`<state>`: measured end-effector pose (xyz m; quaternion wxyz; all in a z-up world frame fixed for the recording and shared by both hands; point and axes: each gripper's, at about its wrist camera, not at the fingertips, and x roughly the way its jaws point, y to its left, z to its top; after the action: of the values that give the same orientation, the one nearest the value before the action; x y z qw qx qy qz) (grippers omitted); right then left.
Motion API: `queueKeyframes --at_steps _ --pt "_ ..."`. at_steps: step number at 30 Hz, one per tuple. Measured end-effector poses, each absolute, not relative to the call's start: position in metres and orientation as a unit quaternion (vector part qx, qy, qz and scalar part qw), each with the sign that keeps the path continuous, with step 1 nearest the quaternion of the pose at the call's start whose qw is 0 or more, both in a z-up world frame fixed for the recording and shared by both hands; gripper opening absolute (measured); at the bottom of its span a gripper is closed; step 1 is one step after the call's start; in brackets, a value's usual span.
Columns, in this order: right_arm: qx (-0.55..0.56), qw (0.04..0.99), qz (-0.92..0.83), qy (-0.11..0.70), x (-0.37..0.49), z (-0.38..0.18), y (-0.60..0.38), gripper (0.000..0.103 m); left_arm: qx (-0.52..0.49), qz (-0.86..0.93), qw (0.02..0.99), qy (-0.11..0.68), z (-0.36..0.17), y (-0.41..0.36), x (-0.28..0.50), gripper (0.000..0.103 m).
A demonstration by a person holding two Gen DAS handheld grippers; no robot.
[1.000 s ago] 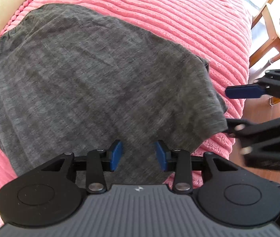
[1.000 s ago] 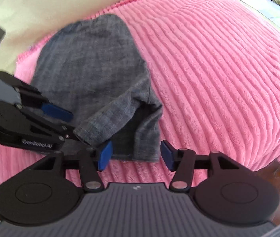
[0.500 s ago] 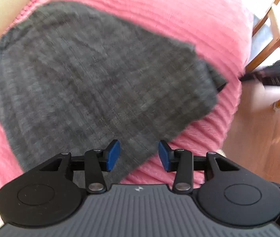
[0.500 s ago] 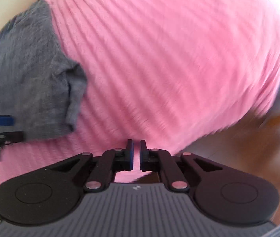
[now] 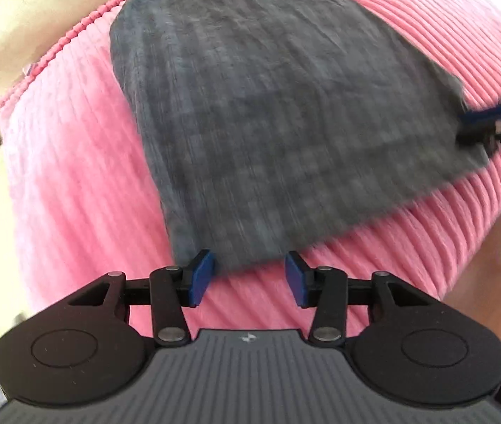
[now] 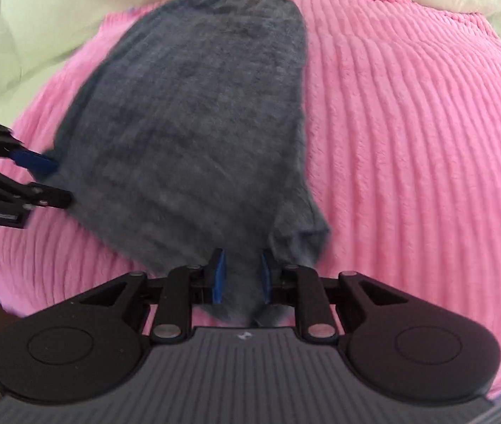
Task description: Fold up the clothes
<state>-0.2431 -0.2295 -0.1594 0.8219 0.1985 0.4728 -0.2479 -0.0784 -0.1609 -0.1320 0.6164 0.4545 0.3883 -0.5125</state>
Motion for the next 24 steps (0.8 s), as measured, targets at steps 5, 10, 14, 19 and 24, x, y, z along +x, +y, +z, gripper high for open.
queueKeyframes --at_steps 5,10,14,19,24 --pt "0.192 0.853 -0.199 0.443 -0.227 -0.138 -0.25 0.034 0.421 -0.514 0.636 0.392 -0.128 -0.189 -0.059 0.058" --pt "0.221 0.816 -0.177 0.505 -0.209 -0.159 -0.271 0.03 0.454 -0.433 0.574 0.526 -0.151 -0.232 -0.019 0.058" --pt "0.217 0.833 -0.182 0.476 -0.195 -0.121 -0.289 0.036 0.457 -0.439 0.579 0.513 -0.125 -0.255 -0.001 0.059" --pt "0.245 0.836 -0.202 0.447 -0.174 -0.104 -0.317 0.04 0.457 -0.448 0.576 0.509 -0.106 -0.289 0.031 0.059" --pt "0.252 0.834 -0.222 0.438 -0.15 -0.109 -0.345 0.04 0.473 -0.461 0.572 0.487 -0.102 -0.319 0.059 0.059"
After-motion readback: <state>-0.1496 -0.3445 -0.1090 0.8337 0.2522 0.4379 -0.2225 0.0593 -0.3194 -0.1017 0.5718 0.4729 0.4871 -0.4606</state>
